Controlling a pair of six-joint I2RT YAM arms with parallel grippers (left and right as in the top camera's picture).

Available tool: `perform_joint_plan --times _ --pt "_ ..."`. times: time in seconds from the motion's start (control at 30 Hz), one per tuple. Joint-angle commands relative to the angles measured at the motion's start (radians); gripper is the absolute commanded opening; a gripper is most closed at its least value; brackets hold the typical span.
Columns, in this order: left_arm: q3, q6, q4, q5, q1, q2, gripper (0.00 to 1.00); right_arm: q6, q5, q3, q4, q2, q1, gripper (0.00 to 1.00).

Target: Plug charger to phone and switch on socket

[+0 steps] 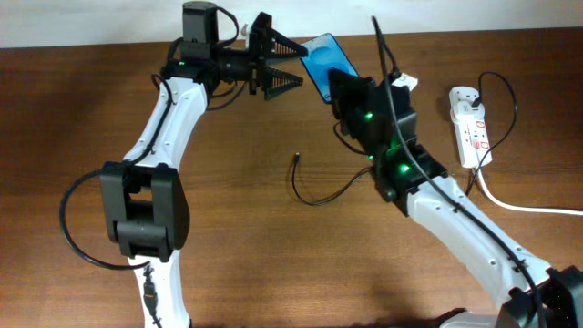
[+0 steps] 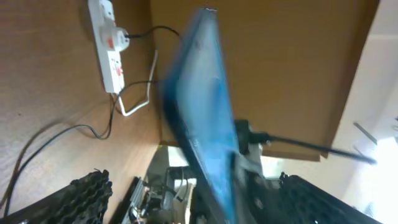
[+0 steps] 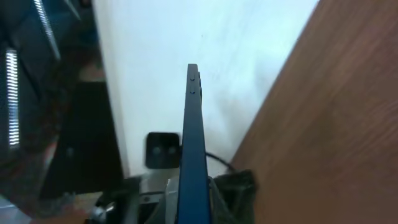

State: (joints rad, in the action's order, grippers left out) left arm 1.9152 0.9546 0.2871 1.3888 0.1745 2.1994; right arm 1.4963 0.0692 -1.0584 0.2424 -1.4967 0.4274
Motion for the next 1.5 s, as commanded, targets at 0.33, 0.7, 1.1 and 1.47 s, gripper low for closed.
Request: perform_joint_plan --times 0.33,0.7,1.1,1.47 --pt "0.014 0.158 -0.171 -0.07 0.031 -0.004 0.67 0.043 0.04 -0.015 0.043 -0.057 0.05 0.04" --pt "0.014 0.243 -0.172 -0.081 0.062 -0.004 0.34 0.058 0.045 -0.015 0.054 -0.068 0.05 0.04" --pt "0.014 0.289 -0.182 -0.13 0.092 -0.004 0.12 0.117 0.044 -0.016 0.076 -0.068 0.05 0.04" --pt "0.014 0.287 -0.182 -0.209 0.086 -0.004 0.0 0.104 0.044 -0.015 0.055 -0.068 0.048 0.31"
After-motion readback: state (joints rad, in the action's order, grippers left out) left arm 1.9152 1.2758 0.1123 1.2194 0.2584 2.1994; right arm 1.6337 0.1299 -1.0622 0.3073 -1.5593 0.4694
